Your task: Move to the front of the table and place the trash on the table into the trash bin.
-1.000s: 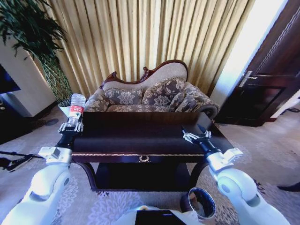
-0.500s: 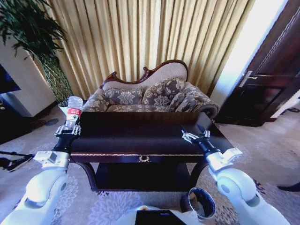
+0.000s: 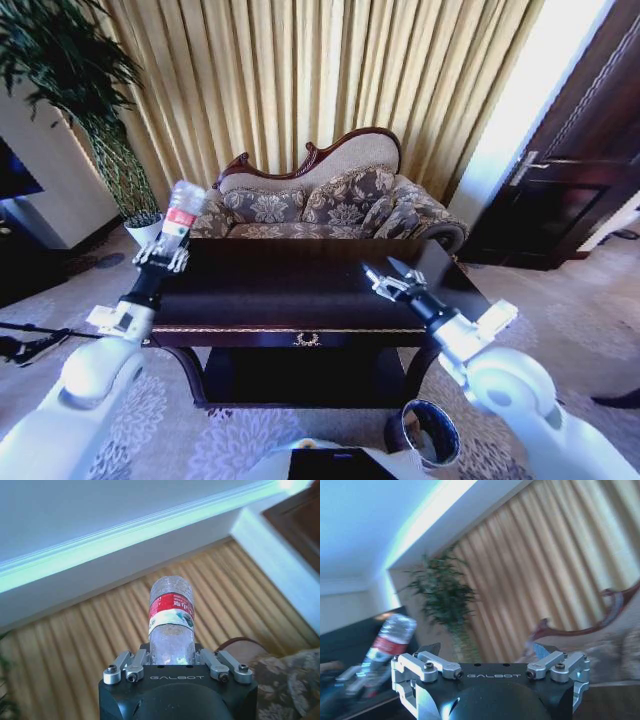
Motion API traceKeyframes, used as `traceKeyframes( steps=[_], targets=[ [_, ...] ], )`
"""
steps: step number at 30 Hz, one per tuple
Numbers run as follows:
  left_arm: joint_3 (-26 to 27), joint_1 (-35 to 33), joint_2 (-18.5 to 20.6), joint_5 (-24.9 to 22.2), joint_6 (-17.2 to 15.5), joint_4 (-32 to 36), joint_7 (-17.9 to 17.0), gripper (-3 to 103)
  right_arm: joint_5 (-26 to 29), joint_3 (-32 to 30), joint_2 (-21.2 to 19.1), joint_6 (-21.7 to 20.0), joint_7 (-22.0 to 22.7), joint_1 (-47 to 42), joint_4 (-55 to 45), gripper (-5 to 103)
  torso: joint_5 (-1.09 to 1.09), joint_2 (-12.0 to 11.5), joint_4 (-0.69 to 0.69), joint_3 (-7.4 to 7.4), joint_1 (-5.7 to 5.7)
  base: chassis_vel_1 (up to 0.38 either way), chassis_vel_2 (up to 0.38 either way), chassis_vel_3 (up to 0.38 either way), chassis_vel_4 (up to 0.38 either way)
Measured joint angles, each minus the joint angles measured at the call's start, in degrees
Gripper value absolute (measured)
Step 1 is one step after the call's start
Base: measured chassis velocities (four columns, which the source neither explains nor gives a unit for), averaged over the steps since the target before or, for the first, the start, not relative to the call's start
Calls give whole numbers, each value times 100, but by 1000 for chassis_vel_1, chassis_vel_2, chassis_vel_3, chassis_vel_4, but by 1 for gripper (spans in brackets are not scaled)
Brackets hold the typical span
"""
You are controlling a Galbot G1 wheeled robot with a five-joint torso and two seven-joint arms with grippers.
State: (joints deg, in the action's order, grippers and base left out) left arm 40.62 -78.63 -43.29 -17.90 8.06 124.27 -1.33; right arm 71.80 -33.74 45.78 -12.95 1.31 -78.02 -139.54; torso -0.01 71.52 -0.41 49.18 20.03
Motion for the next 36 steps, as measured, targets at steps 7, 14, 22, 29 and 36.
traceKeyframes(
  steps=[7,14,22,29,36],
  targets=[
    [-860,859,705,178,71,-248,226,34,317,859,-211,-47,-11,916,351,100,0,0,-2,0,1,0,0,0,0],
    [-1963,1959,916,166,-118,-375,211,34,300,1562,-127,-48,19,1834,854,100,-1,0,-3,0,1,0,0,0,0],
    [-2702,2262,1021,202,-212,-262,177,34,335,1842,40,-66,32,2437,1252,100,1,0,0,0,1,0,0,0,0],
    [-3504,3003,1059,192,-191,-515,167,34,371,2102,71,-92,43,2749,1398,100,1,0,-2,0,0,0,0,0,0],
    [-4232,3675,840,149,-223,-699,143,34,370,2289,101,-93,55,3033,1611,100,0,-1,-2,0,0,0,0,0,0]
  ],
)
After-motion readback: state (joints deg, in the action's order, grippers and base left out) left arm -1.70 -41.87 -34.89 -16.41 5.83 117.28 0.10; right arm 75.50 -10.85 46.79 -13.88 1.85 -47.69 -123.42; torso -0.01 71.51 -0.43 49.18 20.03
